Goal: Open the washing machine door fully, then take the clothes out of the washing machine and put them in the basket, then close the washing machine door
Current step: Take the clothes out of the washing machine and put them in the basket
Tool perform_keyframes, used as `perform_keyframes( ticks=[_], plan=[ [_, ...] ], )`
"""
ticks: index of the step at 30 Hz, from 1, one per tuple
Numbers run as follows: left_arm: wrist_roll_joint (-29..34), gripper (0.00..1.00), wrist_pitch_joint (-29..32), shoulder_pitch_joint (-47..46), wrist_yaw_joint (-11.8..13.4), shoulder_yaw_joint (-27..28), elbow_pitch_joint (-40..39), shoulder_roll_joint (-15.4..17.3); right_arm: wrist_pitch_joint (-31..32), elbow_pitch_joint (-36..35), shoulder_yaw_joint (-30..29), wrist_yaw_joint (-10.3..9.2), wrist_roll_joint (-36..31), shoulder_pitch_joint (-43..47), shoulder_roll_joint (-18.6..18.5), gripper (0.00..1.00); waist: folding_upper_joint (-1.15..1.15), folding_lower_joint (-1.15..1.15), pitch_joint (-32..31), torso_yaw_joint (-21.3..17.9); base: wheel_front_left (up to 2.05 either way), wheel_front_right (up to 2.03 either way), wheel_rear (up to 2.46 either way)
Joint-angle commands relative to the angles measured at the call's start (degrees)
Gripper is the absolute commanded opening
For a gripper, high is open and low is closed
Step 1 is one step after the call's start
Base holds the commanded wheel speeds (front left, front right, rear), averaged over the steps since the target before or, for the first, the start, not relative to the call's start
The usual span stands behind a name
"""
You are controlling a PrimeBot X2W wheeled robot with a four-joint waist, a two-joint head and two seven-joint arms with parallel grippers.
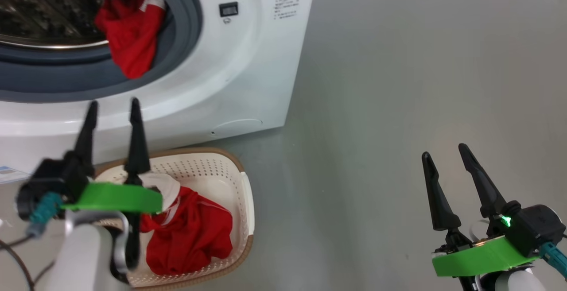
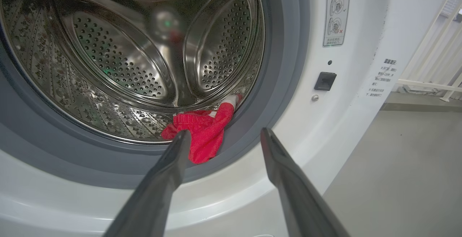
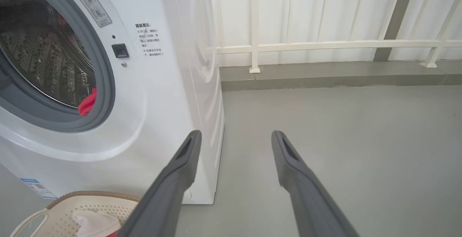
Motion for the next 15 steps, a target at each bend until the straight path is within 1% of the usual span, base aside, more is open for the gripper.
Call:
perform_keyframes(
  ticks=[1, 8, 15],
  plan=[
    [-0.2, 1.00, -0.7, -2.0, 0.5, 2.3, -0.7, 1.9, -0.4, -1.1, 1.3, 0.36, 0.4, -1.5, -0.8, 1.00, 0.00, 0.00, 1.7, -1.3, 0.00, 0.00, 0.00],
    [0.4, 1.00, -0.7, -9.3, 0.7, 3.7, 4.1, 4.4, -0.4, -0.7, 2.0, 0.36, 0.6, -2.5, -0.8, 1.00, 0.00, 0.00, 3.5, -1.8, 0.00, 0.00, 0.00],
    [1.0, 1.00, -0.7, -17.9, 0.2, 4.5, 10.3, 6.5, -0.4, -0.3, 2.8, 0.36, 0.4, -3.5, -0.8, 1.00, 0.00, 0.00, 6.0, -2.3, 0.00, 0.00, 0.00]
  ],
)
